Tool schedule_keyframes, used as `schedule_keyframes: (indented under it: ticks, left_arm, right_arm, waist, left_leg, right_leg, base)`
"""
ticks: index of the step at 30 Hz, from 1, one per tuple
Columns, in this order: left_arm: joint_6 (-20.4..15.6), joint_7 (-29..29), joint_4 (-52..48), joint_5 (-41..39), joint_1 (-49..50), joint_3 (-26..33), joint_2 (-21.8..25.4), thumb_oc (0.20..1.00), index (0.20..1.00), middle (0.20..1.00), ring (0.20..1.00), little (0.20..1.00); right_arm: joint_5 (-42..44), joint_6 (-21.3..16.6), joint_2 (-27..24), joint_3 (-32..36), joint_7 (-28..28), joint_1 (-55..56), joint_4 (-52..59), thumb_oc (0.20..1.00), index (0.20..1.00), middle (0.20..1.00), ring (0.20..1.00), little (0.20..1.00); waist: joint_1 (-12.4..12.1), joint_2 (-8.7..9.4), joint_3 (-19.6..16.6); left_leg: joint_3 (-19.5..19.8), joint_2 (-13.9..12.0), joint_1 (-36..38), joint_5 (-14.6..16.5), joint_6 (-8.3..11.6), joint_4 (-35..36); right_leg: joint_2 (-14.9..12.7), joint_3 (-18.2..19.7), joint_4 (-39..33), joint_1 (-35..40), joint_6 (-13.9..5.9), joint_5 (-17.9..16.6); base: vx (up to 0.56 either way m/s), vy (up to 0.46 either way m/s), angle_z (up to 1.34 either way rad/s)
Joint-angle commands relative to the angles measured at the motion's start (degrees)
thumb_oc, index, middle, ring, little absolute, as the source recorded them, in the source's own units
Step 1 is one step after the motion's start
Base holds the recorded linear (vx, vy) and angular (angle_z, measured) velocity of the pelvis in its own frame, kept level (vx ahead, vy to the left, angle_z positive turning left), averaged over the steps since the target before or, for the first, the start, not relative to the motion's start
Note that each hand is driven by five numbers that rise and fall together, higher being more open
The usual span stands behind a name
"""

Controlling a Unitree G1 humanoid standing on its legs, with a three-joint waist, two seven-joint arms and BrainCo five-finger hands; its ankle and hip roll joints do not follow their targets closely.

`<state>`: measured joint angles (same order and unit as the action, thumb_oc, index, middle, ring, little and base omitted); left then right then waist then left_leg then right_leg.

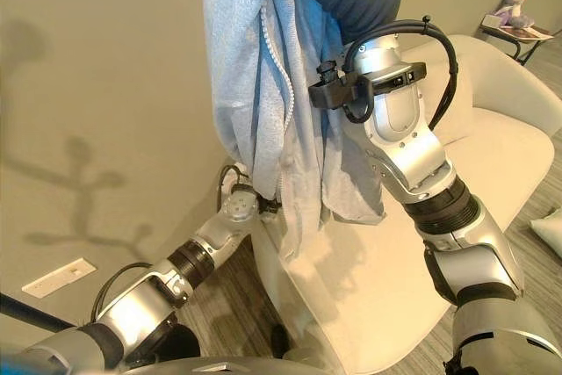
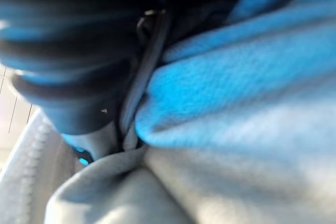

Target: Hang the clothes on the sofa on the clothes rack.

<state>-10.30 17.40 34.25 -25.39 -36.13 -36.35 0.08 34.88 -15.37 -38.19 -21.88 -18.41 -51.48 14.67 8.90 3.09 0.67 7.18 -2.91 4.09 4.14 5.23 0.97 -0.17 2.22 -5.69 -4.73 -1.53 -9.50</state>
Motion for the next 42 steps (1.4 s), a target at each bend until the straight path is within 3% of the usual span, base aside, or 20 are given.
schedule_keyframes:
  ticks: [1, 11, 14, 15, 16, 18, 22, 30, 42]
  left_arm:
    - [-4.19, -2.53, -0.87, -2.54, -1.93, -2.22, -2.58, 0.2, 0.2, 0.2, 0.2, 0.2]
    - [-4.23, -2.63, -8.53, -5.91, 4.08, 2.49, 2.44, 0.2, 0.2, 0.2, 0.2, 0.2]
    - [-3.21, -3.83, -15.02, -3.39, 8.86, 3.91, 6.86, 0.2, 0.2, 0.2, 0.2, 0.2]
    - [-2.46, -4.85, -20.7, -1.59, 12.77, 5.84, 10.78, 0.2, 0.2, 0.2, 0.2, 0.2]
    - [-2.45, -4.85, -20.71, -1.59, 12.79, 5.84, 10.79, 0.2, 0.2, 0.2, 0.2, 0.2]
    - [-2.08, -6.04, -28.55, 0.3, 18.62, 9.67, 15.57, 0.2, 0.2, 0.2, 0.2, 0.2]
    - [-2.27, -6.48, -36.5, 2.02, 25.25, 14.96, 19.44, 0.2, 0.2, 0.2, 0.2, 0.2]
    - [-2.46, -7.94, -45.14, 1.33, 34.41, 20.9, 21.62, 0.2, 0.2, 0.2, 0.2, 0.2]
    - [-2.39, -9.92, -50.15, 3.21, 39.36, 23.45, 22.79, 0.2, 0.2, 0.2, 0.2, 0.2]
  right_arm:
    - [2.74, -2.29, 1.42, 2.45, -1.73, -1.4, -4.89, 0.2, 0.2, 0.2, 0.2, 0.2]
    - [-0.17, -0.85, 0.19, 6.42, -3.01, 2.71, -5.26, 0.2, 0.2, 0.2, 0.2, 0.2]
    - [-1.63, -0.54, -1.71, 9.47, -3.49, 4.15, -5.94, 0.2, 0.2, 0.2, 0.2, 0.2]
    - [-2.43, 0.0, -3.33, 11.36, -3.55, 5.19, -6.34, 0.2, 0.2, 0.2, 0.2, 0.2]
    - [-2.43, 0.0, -3.33, 11.37, -3.55, 5.2, -6.33, 0.2, 0.2, 0.2, 0.2, 0.2]
    - [-3.53, 0.81, -4.73, 13.32, -3.3, 6.88, -6.4, 0.2, 0.2, 0.2, 0.2, 0.2]
    - [-5.38, 1.47, -4.81, 15.25, -2.46, 9.59, -5.17, 0.2, 0.2, 0.2, 0.2, 0.2]
    - [-6.53, 1.59, -3.73, 18.93, -0.29, 15.6, -1.85, 0.2, 0.2, 0.2, 0.2, 0.2]
    - [-5.28, -0.69, -0.27, 25.18, 5.53, 29.73, 9.0, 0.2, 0.2, 0.2, 0.2, 0.2]
  waist:
    - [-1.67, 0.93, -3.38]
    - [-3.19, 0.4, -2.9]
    - [-4.11, 0.21, -2.88]
    - [-4.94, -0.01, -2.71]
    - [-4.93, -0.01, -2.72]
    - [-6.15, -0.27, -2.36]
    - [-7.43, -0.59, -1.98]
    - [-9.04, -1.12, -1.45]
    - [-9.31, -1.82, -0.89]
  left_leg:
    - [0.74, -3.06, -7.69, -6.76, 4.05, 4.03]
    - [1.1, -2.7, -7.29, -6.81, 3.79, 4.03]
    - [1.68, -2.51, -7.87, -7.5, 3.72, 4.03]
    - [2.06, -2.47, -8.07, -7.64, 3.73, 4.03]
    - [2.07, -2.46, -8.07, -7.64, 3.73, 4.03]
    - [2.69, -2.35, -8.26, -7.9, 3.76, 4.03]
    - [3.26, -2.26, -8.41, -8.29, 3.86, 4.03]
    - [4.45, -2.0, -8.59, -8.96, 4.1, 4.03]
    - [5.66, -2.12, -8.87, -9.5, 4.48, 4.03]
  right_leg:
    - [-1.07, -2.35, 0.69, 8.19, -4.46, 11.27]
    - [-1.1, -2.89, 0.69, 8.77, -4.5, 11.53]
    - [-1.07, -3.54, 0.69, 8.56, -4.51, 11.24]
    - [-0.98, -3.94, 0.69, 8.68, -4.48, 11.38]
    - [-0.98, -3.95, 0.69, 8.68, -4.48, 11.38]
    - [-0.81, -4.52, 0.69, 8.83, -4.4, 11.51]
    - [-0.62, -5.28, 0.69, 9.3, -4.2, 11.79]
    - [-0.22, -6.64, 0.69, 9.97, -3.85, 12.15]
    - [0.48, -8.04, 0.79, 10.5, -3.41, 12.7]
  base:
    - [0.0, 0.0, 0.0]
    - [0.0, -0.002, 0.01]
    - [0.0, -0.02, 0.2]
    - [0.0, -0.018, 0.14]
    - [0.01, -0.039, 0.1]
    - [0.01, -0.031, 0.11]
    - [0.0, -0.027, 0.22]
    - [0.0, -0.033, 0.1]
    - [-0.02, -0.028, 0.09]
